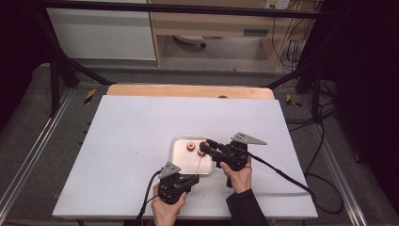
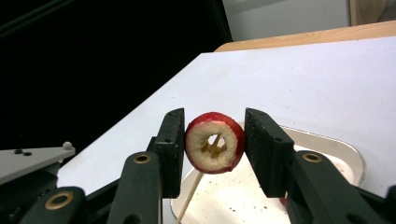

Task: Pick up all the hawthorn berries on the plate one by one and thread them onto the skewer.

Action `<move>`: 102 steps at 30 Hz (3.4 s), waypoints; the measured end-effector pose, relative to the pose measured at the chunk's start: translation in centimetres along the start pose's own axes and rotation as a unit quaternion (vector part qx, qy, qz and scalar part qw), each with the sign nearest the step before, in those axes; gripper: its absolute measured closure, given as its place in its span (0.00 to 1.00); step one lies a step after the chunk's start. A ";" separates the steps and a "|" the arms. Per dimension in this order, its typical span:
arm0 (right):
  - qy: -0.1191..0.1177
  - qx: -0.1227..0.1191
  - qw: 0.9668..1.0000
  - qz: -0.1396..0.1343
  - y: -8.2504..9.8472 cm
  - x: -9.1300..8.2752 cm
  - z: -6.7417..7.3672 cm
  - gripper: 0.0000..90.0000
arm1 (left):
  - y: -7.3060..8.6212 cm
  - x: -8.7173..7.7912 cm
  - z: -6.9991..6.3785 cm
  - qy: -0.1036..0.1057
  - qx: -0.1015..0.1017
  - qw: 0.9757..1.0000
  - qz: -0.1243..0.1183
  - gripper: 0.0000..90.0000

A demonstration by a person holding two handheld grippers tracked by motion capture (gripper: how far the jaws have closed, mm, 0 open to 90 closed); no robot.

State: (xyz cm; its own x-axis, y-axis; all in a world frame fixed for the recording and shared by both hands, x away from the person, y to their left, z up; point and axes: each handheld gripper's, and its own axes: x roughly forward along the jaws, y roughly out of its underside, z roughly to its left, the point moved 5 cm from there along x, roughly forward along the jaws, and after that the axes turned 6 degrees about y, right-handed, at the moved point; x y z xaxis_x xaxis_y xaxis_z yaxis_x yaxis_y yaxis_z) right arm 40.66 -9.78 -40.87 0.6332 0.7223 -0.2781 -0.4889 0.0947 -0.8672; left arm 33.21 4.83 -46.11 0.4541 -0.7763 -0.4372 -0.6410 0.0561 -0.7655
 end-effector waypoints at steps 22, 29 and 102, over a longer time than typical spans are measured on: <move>-0.003 0.012 0.999 0.038 0.8 -0.4 0.3 0.67 | -0.6 1.3 0.5 -0.010 0.037 0.999 0.003 0.99; -0.008 0.027 0.998 0.049 0.9 -0.4 0.1 0.67 | -1.2 1.0 0.4 -0.008 0.043 0.999 -0.018 0.99; 0.168 -0.117 0.918 0.341 0.4 7.0 -2.5 0.31 | 0.8 -5.2 4.9 -0.076 0.081 0.994 0.017 0.98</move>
State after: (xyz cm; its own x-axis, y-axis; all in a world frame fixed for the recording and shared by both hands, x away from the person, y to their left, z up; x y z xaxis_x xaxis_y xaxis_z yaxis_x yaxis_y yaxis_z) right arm 46.42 -6.41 -44.24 0.3966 0.3032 -0.8665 -0.7232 -0.4781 -0.4983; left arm 33.38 11.98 -46.73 0.5304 -0.6695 -0.5201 -0.5552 0.1894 -0.8099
